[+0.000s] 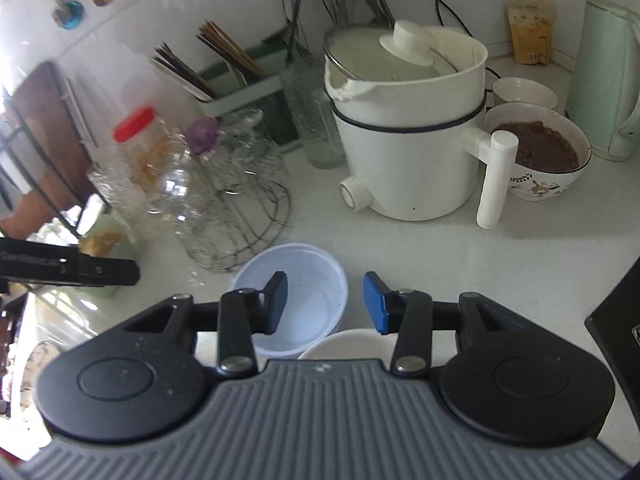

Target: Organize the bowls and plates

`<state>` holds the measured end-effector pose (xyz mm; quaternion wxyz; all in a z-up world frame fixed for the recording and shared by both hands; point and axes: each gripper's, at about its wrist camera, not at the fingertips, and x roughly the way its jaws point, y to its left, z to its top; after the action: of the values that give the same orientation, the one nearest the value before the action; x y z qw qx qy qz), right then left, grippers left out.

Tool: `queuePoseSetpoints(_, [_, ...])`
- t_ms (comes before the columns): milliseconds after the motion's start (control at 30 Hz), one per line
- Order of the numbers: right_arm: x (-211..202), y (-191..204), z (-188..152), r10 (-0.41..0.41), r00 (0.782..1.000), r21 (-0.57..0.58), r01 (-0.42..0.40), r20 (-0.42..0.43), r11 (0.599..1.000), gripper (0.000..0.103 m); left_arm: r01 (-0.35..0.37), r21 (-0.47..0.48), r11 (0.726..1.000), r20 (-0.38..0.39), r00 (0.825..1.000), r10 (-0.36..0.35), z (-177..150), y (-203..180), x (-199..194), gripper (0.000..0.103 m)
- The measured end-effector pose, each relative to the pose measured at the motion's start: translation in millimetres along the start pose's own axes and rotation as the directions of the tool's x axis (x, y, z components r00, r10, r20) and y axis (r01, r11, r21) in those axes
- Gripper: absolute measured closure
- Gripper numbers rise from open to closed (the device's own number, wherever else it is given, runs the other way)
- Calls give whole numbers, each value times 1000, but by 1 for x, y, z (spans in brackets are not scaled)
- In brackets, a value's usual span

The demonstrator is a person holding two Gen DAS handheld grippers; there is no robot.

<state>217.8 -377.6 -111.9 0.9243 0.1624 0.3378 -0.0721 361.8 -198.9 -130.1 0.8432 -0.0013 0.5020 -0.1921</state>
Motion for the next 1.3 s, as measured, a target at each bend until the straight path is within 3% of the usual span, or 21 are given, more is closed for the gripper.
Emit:
queuePoseSetpoints(367, [65,-13,4,-5,991,7,6,-132,1000,59,115,39,993,-185,977,-106,1,-19,74,45])
queuePoseSetpoints(433, [72,-12,5,-2,989,4,2,-145,1000,59,124,39,992,-201,973,-114,0,-20,84,47])
queuePoseSetpoints(500, [78,-11,4,-1,988,3,2,-155,1000,59,131,26,991,-227,966,-122,-1,-21,94,57])
queuePoseSetpoints(567, [84,-10,3,-11,986,-3,11,-166,1000,74,148,24,989,-251,958,-138,-1,-22,103,61])
queuePoseSetpoints(633, [89,-7,1,-23,986,-23,19,-167,1000,77,150,42,988,-268,954,-133,0,-24,109,66])
queuePoseSetpoints(700, [90,-6,1,-19,985,-27,15,-171,1000,78,148,63,987,-269,955,-126,2,-25,112,74])
queuePoseSetpoints(767, [92,-6,0,-14,985,-17,12,-175,1000,79,143,69,987,-267,956,-120,3,-25,114,76])
queuePoseSetpoints(1133, [72,-3,11,65,989,52,-59,-133,997,79,138,38,990,-201,971,-128,18,-15,89,76])
queuePoseSetpoints(1300, [47,-1,18,121,989,91,-113,-86,989,79,177,-17,984,-160,971,-177,21,-4,64,76])
